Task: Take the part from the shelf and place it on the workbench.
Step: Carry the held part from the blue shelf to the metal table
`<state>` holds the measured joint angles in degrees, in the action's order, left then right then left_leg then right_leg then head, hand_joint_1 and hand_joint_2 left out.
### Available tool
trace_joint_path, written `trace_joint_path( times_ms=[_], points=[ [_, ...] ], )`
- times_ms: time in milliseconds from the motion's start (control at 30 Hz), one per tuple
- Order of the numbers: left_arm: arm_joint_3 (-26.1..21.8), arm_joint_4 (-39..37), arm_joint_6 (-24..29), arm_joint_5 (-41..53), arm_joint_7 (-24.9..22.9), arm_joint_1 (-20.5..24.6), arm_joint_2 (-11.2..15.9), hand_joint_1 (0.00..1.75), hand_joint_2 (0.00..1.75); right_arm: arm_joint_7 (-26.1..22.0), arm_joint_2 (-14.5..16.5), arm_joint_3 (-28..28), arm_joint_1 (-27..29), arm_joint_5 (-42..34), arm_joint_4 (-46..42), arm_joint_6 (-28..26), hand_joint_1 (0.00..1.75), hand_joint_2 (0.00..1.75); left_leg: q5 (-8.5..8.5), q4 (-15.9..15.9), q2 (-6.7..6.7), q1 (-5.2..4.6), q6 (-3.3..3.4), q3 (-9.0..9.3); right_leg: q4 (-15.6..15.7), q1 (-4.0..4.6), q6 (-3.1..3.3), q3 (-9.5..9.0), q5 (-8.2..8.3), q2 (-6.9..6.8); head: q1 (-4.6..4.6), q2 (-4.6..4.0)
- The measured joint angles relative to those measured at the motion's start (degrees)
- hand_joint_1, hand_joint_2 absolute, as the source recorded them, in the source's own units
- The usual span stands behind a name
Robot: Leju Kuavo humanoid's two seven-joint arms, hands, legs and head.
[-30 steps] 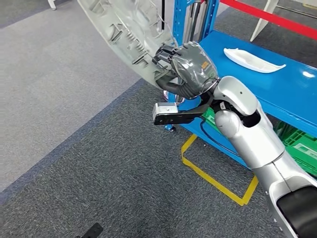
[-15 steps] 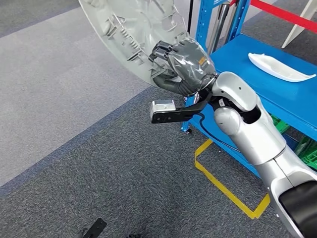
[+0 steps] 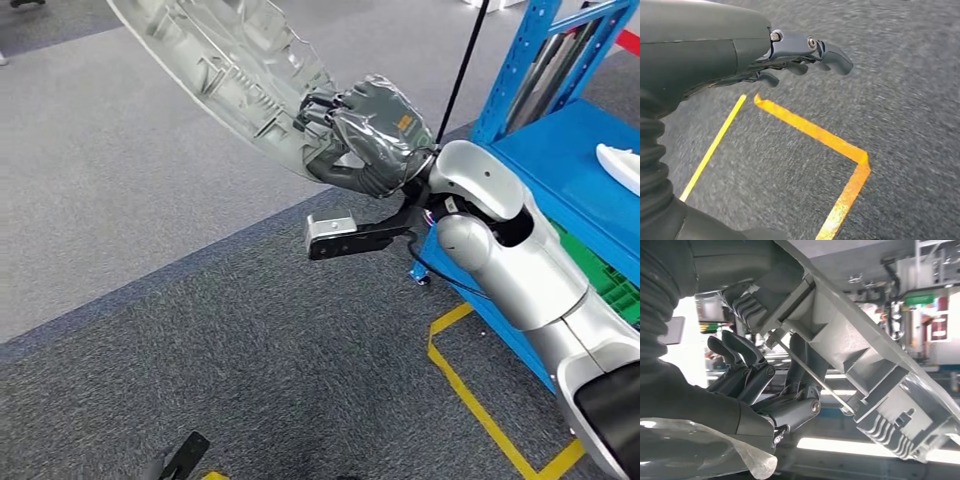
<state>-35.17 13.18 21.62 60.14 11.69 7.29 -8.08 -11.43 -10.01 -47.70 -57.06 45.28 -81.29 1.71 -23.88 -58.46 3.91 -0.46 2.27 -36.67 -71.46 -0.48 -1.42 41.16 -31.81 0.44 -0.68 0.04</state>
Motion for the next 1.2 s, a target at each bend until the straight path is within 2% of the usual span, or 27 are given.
trace_joint_path(
  times_ms=[67, 100, 133, 200, 233, 300, 333, 367, 400, 433, 467, 500, 567, 633, 667, 733, 800, 867, 900, 933, 967, 1000, 1033, 1100, 1133, 1167, 1200],
  points=[
    [-0.23, 0.00, 0.00, -0.13, 0.00, 0.03, -0.09, 0.00, 1.75, 0.05, -0.04, -0.07, -0.37, -0.10, -0.04, 0.07, 1.75, 1.75, 0.01, -0.08, 1.43, 0.03, -0.10, -0.01, 8.15, -0.13, 0.58, -3.65, 4.01, 2.19, -0.03, 0.00],
    [-0.32, 0.00, 0.01, -0.15, 0.00, 0.04, -0.14, 0.00, 1.75, 0.07, -0.06, -0.08, -0.62, -0.15, -0.05, 0.08, 1.75, 1.75, 0.08, -0.16, 2.02, 0.10, -0.28, -0.22, 11.03, -0.16, 0.73, -5.09, 4.94, 3.14, -0.03, 0.00],
    [-0.39, 0.00, 0.03, -0.15, -0.01, 0.02, -0.18, 0.00, 1.75, 0.07, -0.08, -0.13, -0.87, -0.19, -0.10, 0.08, 1.75, 1.75, 0.21, -0.20, 2.57, 0.26, -0.57, -0.51, 12.49, -0.13, 0.83, -5.85, 5.16, 3.77, -0.07, -0.01],
    [-0.56, 0.00, 0.19, -0.15, -0.20, -0.19, -0.24, 0.00, 1.75, 0.09, -0.08, -0.42, -1.24, -0.22, -0.24, 0.12, 1.75, 1.75, 0.48, -0.09, 3.62, 0.57, -1.31, -0.94, 13.17, 0.00, 0.93, -6.37, 5.09, 3.02, 0.00, -0.01],
    [-0.62, 0.00, 0.30, -0.15, -0.33, -0.32, -0.26, 0.00, 1.75, 0.15, -0.03, -0.64, -1.36, -0.22, -0.35, 0.15, 1.75, 1.75, 0.29, -0.19, 3.26, 0.62, -1.63, -1.04, 13.50, -0.03, 1.11, -6.60, 5.22, 2.38, 0.00, -0.01],
    [-0.68, 0.00, 0.48, -0.15, -0.59, -0.35, -0.26, 0.00, 1.75, 0.38, 0.08, -1.01, -1.71, -0.28, -0.52, 0.25, 1.75, 1.75, -1.58, -2.93, 0.55, 0.57, -2.25, -2.19, 14.17, -0.20, 1.58, -7.17, 5.40, 0.95, -0.13, 0.00],
    [-0.69, 0.00, 0.54, -0.15, -0.66, -0.30, -0.27, 0.00, 1.75, 0.50, 0.13, -1.20, -1.86, -0.33, -0.60, 0.28, 1.75, 1.75, -3.25, -6.07, -1.26, 0.68, -2.58, -3.55, 14.29, -0.16, 1.76, -7.37, 5.36, 0.20, -0.20, 0.00],
    [-0.69, 0.00, 0.57, -0.15, -0.70, -0.23, -0.27, 0.00, 1.75, 0.58, 0.17, -1.38, -1.98, -0.37, -0.68, 0.33, 1.75, 1.75, -5.04, -10.07, -2.42, 0.86, -2.94, -5.34, 14.29, -0.12, 1.89, -7.46, 5.26, -0.55, -0.26, 0.00],
    [-0.69, 0.00, 0.60, -0.13, -0.72, -0.23, -0.28, 0.00, 1.75, 0.64, 0.22, -1.60, -2.03, -0.40, -0.76, 0.39, 1.75, 1.75, -6.35, -13.65, -2.99, 1.08, -3.27, -6.99, 14.28, -0.09, 1.94, -7.55, 5.15, -1.31, -0.26, 0.00],
    [-0.69, 0.00, 0.62, -0.09, -0.72, -0.28, -0.29, 0.00, 1.75, 0.73, 0.30, -1.87, -2.04, -0.41, -0.84, 0.46, 1.75, 1.75, -6.80, -15.82, -3.25, 1.29, -3.54, -7.96, 14.27, -0.07, 1.93, -7.66, 5.03, -2.05, -0.27, 0.00],
    [-0.69, 0.00, 0.66, -0.05, -0.72, -0.36, -0.31, 0.00, 1.75, 0.83, 0.36, -2.14, -2.04, -0.43, -0.92, 0.55, 1.75, 1.75, -6.20, -15.85, -3.42, 1.45, -3.72, -7.91, 14.25, -0.07, 1.85, -7.80, 4.89, -2.75, -0.27, 0.00],
    [-0.69, 0.00, 0.71, -0.01, -0.72, -0.42, -0.31, 0.00, 1.75, 0.95, 0.40, -2.38, -2.04, -0.45, -0.96, 0.62, 1.75, 1.75, -4.63, -13.57, -3.74, 1.56, -3.82, -6.72, 14.21, -0.07, 1.74, -8.00, 4.72, -3.39, -0.27, 0.00],
    [-0.69, 0.00, 0.85, 0.02, -0.72, -0.42, -0.36, 0.00, 1.75, 1.17, 0.42, -2.70, -2.06, -0.54, -1.01, 0.68, 1.75, 1.75, -1.14, -5.82, -6.18, 1.31, -3.80, -2.74, 13.97, 0.13, 1.26, -8.35, 4.22, -4.55, -0.30, 0.00],
    [-0.69, 0.00, 0.93, 0.03, -0.76, -0.30, -0.48, 0.00, 1.75, 1.26, 0.42, -2.84, -2.11, -0.61, -1.03, 0.68, 1.75, 1.75, 0.00, -1.06, -8.37, 0.77, -3.12, -0.58, 13.71, 0.52, 0.68, -8.40, 3.78, -5.55, -0.27, 0.00],
    [-0.69, 0.00, 0.94, 0.05, -0.82, -0.28, -0.52, 0.00, 1.75, 1.26, 0.42, -2.94, -2.14, -0.62, -1.05, 0.67, 1.75, 1.75, -0.29, -0.66, -8.47, 0.47, -2.68, -0.55, 13.67, 0.68, 0.42, -8.41, 3.63, -6.13, -0.28, 0.00],
    [-0.69, 0.00, 0.95, 0.08, -1.05, -0.38, -0.45, 0.00, 1.75, 1.31, 0.43, -3.19, -2.14, -0.63, -1.14, 0.67, 1.75, 1.75, -0.27, -0.44, -7.11, 0.45, -1.75, -0.59, 13.61, 0.50, -0.14, -8.60, 3.10, -6.91, -0.28, 0.00],
    [-0.72, 0.00, 0.95, 0.09, -1.25, -0.41, -0.32, 0.00, 1.75, 1.46, 0.44, -3.34, -2.16, -0.68, -1.26, 0.66, 1.75, 1.75, -0.19, -0.21, -5.68, 0.60, -0.98, -0.29, 10.98, 0.12, -0.55, -7.56, 1.17, -4.75, -0.10, 0.00],
    [-0.75, 0.00, 0.96, 0.09, -1.31, -0.34, -0.27, 0.00, 1.75, 1.57, 0.43, -3.40, -2.15, -0.73, -1.31, 0.63, 1.75, 1.75, -0.18, -0.15, -4.24, 0.65, -0.49, -0.16, 3.74, -0.03, -0.59, -3.95, -2.18, -1.59, 0.20, 0.00],
    [-0.76, 0.00, 0.96, 0.09, -1.31, -0.32, -0.28, 0.00, 1.75, 1.59, 0.42, -3.49, -2.11, -0.74, -1.31, 0.63, 1.75, 1.75, -0.19, -0.16, -3.45, 0.60, -0.38, -0.15, -0.25, 0.00, -0.55, -1.73, -3.48, -0.91, 0.30, 0.00],
    [-0.76, 0.00, 0.96, 0.09, -1.32, -0.35, -0.30, 0.00, 1.75, 1.59, 0.42, -3.61, -2.06, -0.74, -1.31, 0.63, 1.75, 1.75, -0.21, -0.17, -2.62, 0.54, -0.33, -0.11, -2.98, 0.02, -0.48, 0.03, -3.91, -0.60, 0.32, 0.00],
    [-0.77, 0.00, 0.96, 0.09, -1.32, -0.39, -0.29, 0.00, 1.75, 1.59, 0.42, -3.71, -2.01, -0.74, -1.31, 0.63, 1.75, 1.75, -0.22, -0.18, -1.75, 0.49, -0.32, -0.05, -3.54, 0.04, -0.34, 0.83, -3.13, -0.46, 0.34, 0.00],
    [-0.78, 0.00, 0.96, 0.09, -1.33, -0.42, -0.28, 0.00, 1.75, 1.59, 0.42, -3.79, -1.99, -0.74, -1.31, 0.63, 1.75, 1.75, -0.23, -0.20, -0.88, 0.46, -0.32, 0.04, -1.71, 0.04, -0.12, 0.48, -1.24, -0.24, 0.33, 0.00],
    [-0.79, 0.00, 0.96, 0.09, -1.33, -0.43, -0.28, 0.00, 1.75, 1.60, 0.42, -3.82, -1.98, -0.74, -1.31, 0.63, 1.75, 1.75, -0.26, -0.22, -0.04, 0.46, -0.34, 0.14, 1.98, 0.03, 0.14, -0.82, 1.31, 0.34, 0.34, 0.00],
    [-0.81, 0.00, 0.96, 0.09, -1.33, -0.40, -0.36, 0.00, 1.75, 1.59, 0.42, -3.81, -2.02, -0.74, -1.32, 0.61, 1.75, 1.75, -0.32, -0.36, 1.40, 0.49, -0.54, 0.08, 9.52, -0.11, 0.56, -4.10, 4.89, 2.59, 0.29, 0.00],
    [-0.82, 0.00, 0.96, 0.09, -1.33, -0.40, -0.42, 0.00, 1.75, 1.58, 0.42, -3.83, -2.03, -0.73, -1.33, 0.59, 1.75, 1.75, -0.27, -0.43, 1.99, 0.59, -0.77, -0.13, 11.67, -0.11, 0.62, -5.16, 5.47, 3.41, 0.26, 0.00],
    [-0.83, 0.00, 0.97, 0.09, -1.33, -0.46, -0.48, 0.00, 1.75, 1.56, 0.42, -3.87, -2.03, -0.71, -1.35, 0.57, 1.75, 1.75, -0.17, -0.45, 2.56, 0.75, -1.08, -0.39, 12.53, -0.08, 0.64, -5.70, 5.36, 3.73, 0.27, 0.00],
    [-0.83, 0.00, 0.97, 0.09, -1.33, -0.57, -0.53, 0.00, 1.75, 1.54, 0.42, -3.93, -2.03, -0.69, -1.37, 0.56, 1.75, 1.75, -0.04, -0.43, 3.16, 0.91, -1.43, -0.61, 12.90, 0.00, 0.66, -5.98, 5.32, 3.30, 0.30, 0.00]
  ],
)
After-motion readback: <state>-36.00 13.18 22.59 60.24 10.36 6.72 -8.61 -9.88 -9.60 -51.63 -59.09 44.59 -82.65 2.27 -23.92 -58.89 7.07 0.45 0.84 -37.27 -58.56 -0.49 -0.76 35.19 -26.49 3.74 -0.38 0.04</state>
